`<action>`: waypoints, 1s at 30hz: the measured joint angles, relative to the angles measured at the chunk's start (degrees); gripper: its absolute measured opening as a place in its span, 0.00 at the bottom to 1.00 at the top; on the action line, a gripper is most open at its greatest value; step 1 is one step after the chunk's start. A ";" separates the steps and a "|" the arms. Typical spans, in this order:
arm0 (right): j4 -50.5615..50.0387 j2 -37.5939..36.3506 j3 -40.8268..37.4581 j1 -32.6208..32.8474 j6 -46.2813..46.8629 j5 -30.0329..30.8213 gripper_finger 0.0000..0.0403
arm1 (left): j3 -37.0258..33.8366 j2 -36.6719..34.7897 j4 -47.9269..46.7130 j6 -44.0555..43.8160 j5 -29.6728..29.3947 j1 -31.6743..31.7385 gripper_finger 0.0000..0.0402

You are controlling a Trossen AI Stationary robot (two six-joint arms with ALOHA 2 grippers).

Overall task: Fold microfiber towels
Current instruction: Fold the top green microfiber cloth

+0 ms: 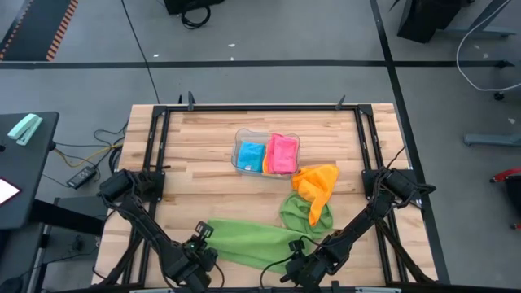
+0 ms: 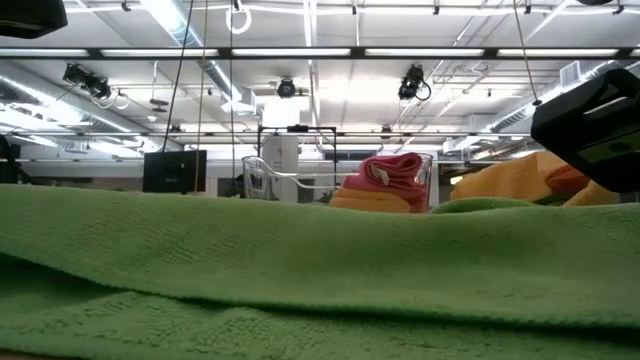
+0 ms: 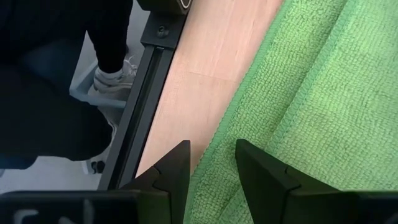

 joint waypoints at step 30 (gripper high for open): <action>0.15 -0.02 -0.07 -0.35 0.01 0.09 0.35 | -0.04 2.24 9.40 -0.87 6.33 -3.66 0.06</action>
